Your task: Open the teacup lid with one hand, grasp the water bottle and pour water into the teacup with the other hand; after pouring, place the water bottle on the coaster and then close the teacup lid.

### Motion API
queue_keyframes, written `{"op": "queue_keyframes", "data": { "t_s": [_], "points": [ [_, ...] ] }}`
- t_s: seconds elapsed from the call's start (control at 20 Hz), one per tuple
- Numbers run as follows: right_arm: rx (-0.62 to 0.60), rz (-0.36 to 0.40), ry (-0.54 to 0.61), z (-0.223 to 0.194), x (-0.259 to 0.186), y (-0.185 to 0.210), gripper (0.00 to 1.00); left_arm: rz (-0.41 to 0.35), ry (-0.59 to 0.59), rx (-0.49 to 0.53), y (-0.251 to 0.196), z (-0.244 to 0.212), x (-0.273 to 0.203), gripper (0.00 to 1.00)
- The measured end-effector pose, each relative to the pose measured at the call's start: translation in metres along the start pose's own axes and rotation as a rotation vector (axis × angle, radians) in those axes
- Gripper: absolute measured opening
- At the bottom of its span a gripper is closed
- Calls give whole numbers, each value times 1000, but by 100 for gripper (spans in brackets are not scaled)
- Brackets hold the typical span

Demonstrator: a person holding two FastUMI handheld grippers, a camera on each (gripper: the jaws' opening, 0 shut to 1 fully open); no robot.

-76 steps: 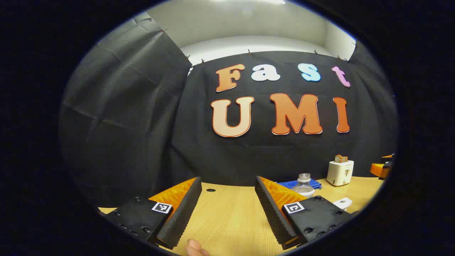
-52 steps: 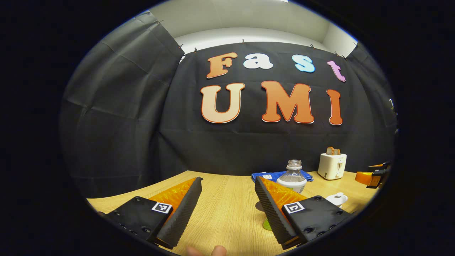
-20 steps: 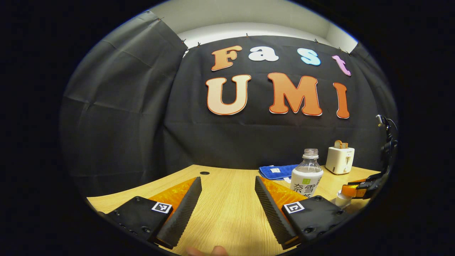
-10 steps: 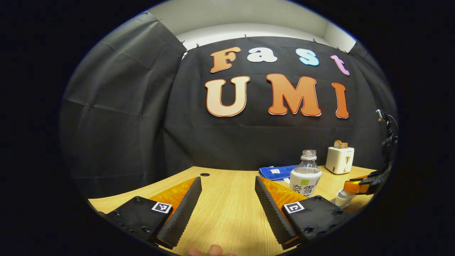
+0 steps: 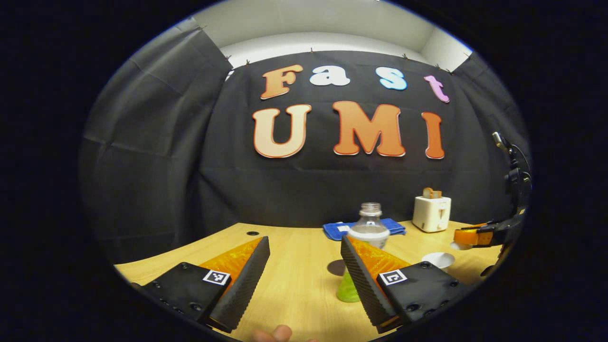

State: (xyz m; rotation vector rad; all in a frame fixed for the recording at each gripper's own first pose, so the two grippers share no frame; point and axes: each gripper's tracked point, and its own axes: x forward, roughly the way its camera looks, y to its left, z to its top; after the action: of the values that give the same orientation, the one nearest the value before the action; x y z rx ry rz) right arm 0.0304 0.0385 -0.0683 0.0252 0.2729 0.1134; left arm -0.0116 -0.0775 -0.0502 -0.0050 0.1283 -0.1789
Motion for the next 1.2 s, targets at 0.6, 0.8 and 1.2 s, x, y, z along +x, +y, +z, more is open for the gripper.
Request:
{"op": "queue_keyframes", "data": {
  "t_s": [0.6,0.8,1.2],
  "points": [
    [78,-82,-2,-3,-14,-54,19,-109,133,-50,-62,-49,47,98],
    [83,-99,15,-10,-9,-65,19,-89,161,-26,-60,-64,68,98],
    [100,-112,33,-16,-4,-76,19,-97,197,20,-64,-75,87,75]
  ]
}}
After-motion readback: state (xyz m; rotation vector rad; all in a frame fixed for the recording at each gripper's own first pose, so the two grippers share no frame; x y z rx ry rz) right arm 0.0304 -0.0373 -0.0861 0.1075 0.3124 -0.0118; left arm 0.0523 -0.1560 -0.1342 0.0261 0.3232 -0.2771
